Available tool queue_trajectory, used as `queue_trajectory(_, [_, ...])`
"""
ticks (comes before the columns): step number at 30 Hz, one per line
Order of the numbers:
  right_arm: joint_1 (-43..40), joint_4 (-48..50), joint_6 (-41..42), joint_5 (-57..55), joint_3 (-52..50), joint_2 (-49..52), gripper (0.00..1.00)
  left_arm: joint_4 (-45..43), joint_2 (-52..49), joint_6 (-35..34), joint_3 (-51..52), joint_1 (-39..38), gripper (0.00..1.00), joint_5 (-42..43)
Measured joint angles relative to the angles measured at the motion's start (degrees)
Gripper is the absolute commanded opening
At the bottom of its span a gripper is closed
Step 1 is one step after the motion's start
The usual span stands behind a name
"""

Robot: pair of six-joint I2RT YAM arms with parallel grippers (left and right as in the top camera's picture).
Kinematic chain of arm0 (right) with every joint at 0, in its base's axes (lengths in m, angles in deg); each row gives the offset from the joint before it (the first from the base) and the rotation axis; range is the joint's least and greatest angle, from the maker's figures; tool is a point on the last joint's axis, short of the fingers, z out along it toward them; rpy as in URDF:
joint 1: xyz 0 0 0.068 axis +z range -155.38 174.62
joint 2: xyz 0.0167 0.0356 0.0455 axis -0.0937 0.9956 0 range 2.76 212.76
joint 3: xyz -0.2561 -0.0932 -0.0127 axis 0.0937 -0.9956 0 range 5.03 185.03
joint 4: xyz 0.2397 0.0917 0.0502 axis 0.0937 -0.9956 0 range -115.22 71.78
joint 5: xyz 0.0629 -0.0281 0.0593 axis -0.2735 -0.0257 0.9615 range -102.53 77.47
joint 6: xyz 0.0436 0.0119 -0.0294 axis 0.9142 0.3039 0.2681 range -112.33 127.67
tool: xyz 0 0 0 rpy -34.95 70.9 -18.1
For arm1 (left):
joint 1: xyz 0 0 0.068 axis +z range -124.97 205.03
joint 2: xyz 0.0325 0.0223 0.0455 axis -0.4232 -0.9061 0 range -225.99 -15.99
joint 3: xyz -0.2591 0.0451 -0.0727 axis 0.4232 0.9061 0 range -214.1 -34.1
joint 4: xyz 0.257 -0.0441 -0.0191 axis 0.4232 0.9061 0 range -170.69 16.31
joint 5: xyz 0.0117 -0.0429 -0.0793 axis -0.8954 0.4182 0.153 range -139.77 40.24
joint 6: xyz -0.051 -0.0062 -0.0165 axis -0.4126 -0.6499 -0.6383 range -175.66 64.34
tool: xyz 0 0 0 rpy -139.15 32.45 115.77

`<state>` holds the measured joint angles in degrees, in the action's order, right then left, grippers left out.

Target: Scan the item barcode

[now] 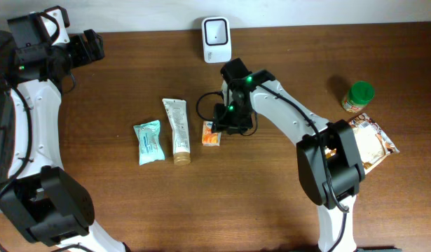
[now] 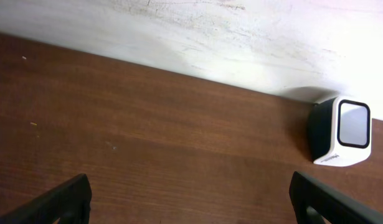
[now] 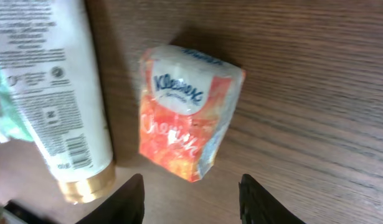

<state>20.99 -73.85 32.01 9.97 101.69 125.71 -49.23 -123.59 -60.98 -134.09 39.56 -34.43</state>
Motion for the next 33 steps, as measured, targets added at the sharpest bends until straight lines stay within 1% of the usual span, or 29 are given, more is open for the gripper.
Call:
queue_trajectory(3, [0.5, 0.4, 2.2, -2.2, 0.0, 0.0, 0.37, 0.0, 0.0, 0.0, 0.0, 0.0, 0.99, 0.0])
queue_trajectory(6, [1.0, 2.0, 3.4, -3.2, -0.5, 0.0, 0.36, 0.0, 0.0, 0.0, 0.0, 0.0, 0.99, 0.0])
queue_trajectory(13, [2.6, 7.2, 5.5, -3.0, -6.1, 0.0, 0.36, 0.0, 0.0, 0.0, 0.0, 0.0, 0.99, 0.0])
queue_trajectory(18, [2.6, 8.8, 5.7, -2.5, -7.1, 0.0, 0.34, 0.0, 0.0, 0.0, 0.0, 0.0, 0.99, 0.0])
queue_trajectory(20, [2.6, 10.1, 5.8, -2.3, -7.5, 0.0, 0.3, 0.0, 0.0, 0.0, 0.0, 0.0, 0.99, 0.0])
queue_trajectory(24, [2.6, 13.6, 7.0, -1.9, -10.3, 0.0, 0.16, 0.0, 0.0, 0.0, 0.0, 0.0, 0.99, 0.0])
queue_trajectory(25, [2.6, 14.1, 7.4, -1.5, -10.8, 0.0, 0.14, 0.0, 0.0, 0.0, 0.0, 0.0, 0.99, 0.0])
queue_trajectory(27, [2.6, 14.6, 7.6, -1.0, -11.2, -0.3, 0.04, 0.0, 0.0, 0.0, 0.0, 0.0, 0.99, 0.0])
queue_trajectory(33, [2.2, 14.8, 7.4, 1.3, -11.5, -0.6, 0.04, 0.0, 0.0, 0.0, 0.0, 0.0, 0.99, 0.0])
